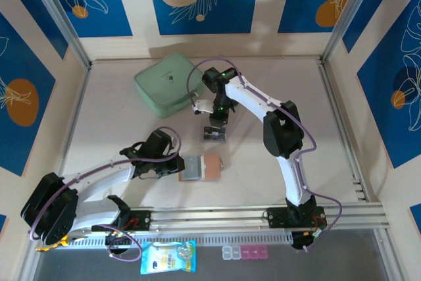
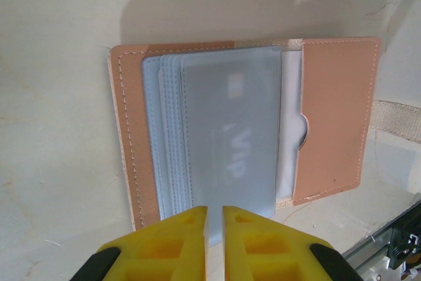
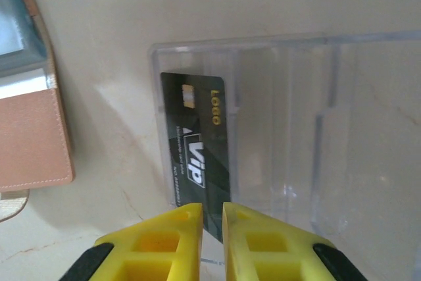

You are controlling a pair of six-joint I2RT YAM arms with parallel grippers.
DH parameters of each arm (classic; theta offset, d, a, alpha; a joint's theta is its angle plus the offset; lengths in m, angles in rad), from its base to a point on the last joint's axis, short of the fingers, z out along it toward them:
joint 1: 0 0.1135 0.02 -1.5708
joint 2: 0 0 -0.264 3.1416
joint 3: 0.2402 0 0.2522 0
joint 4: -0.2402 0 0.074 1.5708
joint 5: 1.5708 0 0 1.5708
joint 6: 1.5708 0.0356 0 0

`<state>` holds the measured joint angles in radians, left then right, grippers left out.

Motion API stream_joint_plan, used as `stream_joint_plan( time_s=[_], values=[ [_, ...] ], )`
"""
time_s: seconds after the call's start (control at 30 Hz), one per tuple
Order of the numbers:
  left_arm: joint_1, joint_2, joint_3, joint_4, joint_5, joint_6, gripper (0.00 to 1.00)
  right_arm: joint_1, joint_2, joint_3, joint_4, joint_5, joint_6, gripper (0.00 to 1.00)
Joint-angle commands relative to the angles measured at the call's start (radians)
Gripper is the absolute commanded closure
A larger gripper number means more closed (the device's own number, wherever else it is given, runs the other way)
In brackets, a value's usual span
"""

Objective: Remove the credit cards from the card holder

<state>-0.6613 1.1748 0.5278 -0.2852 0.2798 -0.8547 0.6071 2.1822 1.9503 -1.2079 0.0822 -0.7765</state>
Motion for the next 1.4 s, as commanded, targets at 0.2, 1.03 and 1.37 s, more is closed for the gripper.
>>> stream_joint_plan(
  time_s=[0.2, 1.03, 1.37],
  values=[
    [0.007, 0.025, -0.017, 0.030, 0.019, -0.001, 0.86, -0.001, -0.047, -0.076, 0.126, 0.041, 0.075, 0.88],
    [0.006, 0.049, -0.023, 0.058, 0.012, 0.009, 0.86, 0.083, -0.334, -0.400, 0.355, 0.027, 0.643, 0.87],
    [0.006, 0.077, -0.034, 0.090, 0.025, 0.005, 0.86, 0.081, -0.491, -0.794, 0.674, 0.024, 1.194, 0.87]
  ],
)
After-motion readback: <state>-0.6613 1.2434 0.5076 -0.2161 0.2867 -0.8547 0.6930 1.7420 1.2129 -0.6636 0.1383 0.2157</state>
